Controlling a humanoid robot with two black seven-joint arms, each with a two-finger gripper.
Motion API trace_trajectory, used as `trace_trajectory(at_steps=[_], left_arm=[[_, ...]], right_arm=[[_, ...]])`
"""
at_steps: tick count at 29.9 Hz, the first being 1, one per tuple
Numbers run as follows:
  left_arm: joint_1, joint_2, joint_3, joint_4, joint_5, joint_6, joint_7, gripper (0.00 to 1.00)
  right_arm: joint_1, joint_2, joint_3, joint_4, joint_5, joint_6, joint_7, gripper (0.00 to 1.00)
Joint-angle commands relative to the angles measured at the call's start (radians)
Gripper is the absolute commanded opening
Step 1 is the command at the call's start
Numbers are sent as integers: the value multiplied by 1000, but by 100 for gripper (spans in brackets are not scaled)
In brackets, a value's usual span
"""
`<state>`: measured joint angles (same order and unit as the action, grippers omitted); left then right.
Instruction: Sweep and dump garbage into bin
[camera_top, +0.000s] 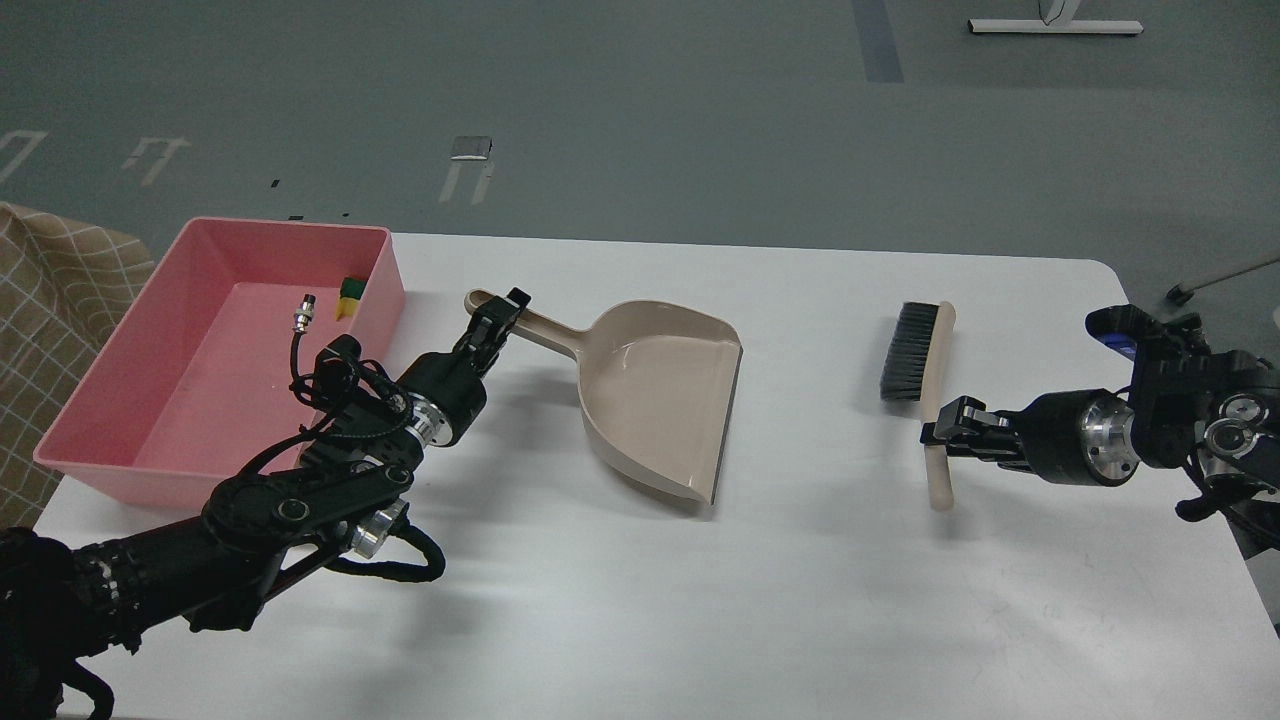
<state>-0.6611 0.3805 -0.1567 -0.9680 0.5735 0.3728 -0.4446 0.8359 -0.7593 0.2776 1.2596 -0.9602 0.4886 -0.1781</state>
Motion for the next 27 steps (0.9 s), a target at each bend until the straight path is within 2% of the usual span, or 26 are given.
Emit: trace_trajectory(at_steps=[1, 2, 5, 6, 7, 9, 16, 27], left_arm=[[-2, 0, 0, -1, -14, 0, 1, 38], [-2, 0, 0, -1, -20, 0, 0, 42], [-2, 2, -12, -3, -59, 2, 0, 70], [-2, 3, -15, -5, -76, 8, -2, 80], [-2, 3, -15, -5, -76, 8, -2, 80], [-2, 5, -18, -9, -84, 24, -2, 96], [-2, 5, -17, -18, -84, 31, -2, 98], [20, 6, -4, -34, -84, 32, 0, 98]], right_arm=[[0, 0, 2, 0, 0, 0, -1, 50], [0, 0, 2, 0, 0, 0, -1, 53], [5, 0, 5, 0, 0, 0, -3, 60], [9, 0, 9, 0, 1, 0, -3, 68], [9, 0, 9, 0, 1, 0, -3, 68], [14, 2, 15, 3, 3, 0, -3, 73], [52, 2, 32, 7, 5, 0, -1, 81], [104, 5, 43, 14, 5, 0, -1, 82]])
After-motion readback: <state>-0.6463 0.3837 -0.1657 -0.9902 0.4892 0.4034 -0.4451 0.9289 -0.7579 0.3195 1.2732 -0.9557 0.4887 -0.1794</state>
